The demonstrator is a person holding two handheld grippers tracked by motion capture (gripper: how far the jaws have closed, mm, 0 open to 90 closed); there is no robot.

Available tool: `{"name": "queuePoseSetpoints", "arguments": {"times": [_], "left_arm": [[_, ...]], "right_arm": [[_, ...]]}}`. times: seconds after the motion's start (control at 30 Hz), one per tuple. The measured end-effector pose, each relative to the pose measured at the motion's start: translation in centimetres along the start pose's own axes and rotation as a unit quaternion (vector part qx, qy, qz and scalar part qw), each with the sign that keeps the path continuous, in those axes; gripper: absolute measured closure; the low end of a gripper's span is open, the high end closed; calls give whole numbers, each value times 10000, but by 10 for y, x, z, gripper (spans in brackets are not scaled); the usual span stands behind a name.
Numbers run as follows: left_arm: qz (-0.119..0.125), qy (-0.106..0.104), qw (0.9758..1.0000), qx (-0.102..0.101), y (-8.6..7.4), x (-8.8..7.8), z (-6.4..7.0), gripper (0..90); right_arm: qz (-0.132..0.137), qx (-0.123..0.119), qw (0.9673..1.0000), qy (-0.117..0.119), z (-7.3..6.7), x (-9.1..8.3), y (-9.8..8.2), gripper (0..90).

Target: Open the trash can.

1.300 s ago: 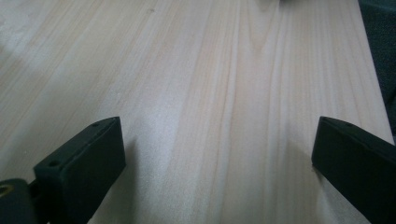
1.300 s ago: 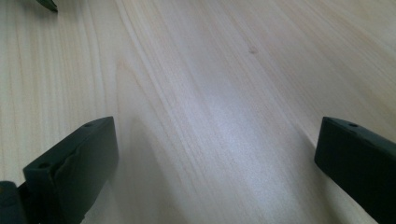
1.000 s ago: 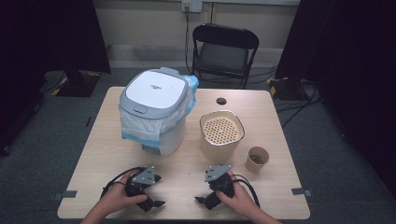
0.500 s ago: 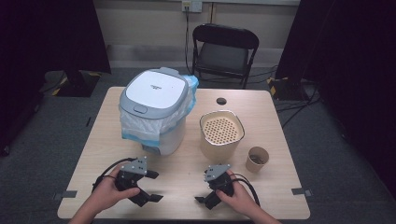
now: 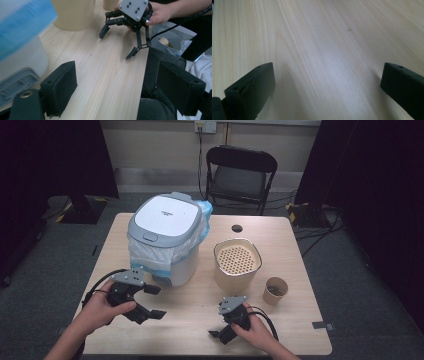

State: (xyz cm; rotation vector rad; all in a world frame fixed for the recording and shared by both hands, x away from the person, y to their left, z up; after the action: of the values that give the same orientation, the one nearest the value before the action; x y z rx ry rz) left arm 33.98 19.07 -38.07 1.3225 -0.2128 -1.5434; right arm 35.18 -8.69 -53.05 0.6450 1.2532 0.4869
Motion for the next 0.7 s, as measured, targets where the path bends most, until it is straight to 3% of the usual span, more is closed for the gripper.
{"name": "queuePoseSetpoints", "arguments": {"times": [0.7], "left_arm": [[93, 323, 9994, 55, 42, -46, -2, 165]], "right_arm": [[2, -6, 10000, -8, 0, 0, 0, 0]]}}
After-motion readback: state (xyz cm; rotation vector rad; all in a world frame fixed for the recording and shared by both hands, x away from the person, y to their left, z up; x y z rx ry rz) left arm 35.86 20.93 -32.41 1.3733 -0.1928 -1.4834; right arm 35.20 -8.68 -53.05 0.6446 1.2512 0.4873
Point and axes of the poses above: each handheld gripper's, and its own axes: x roughly forward along the jaws, y roughly out of its top, z roughly to its right, the point moved 4 cm from there along x, roughly forward along the jaws, and after that the axes turned 14 degrees about -x, right-handed, at the moved point
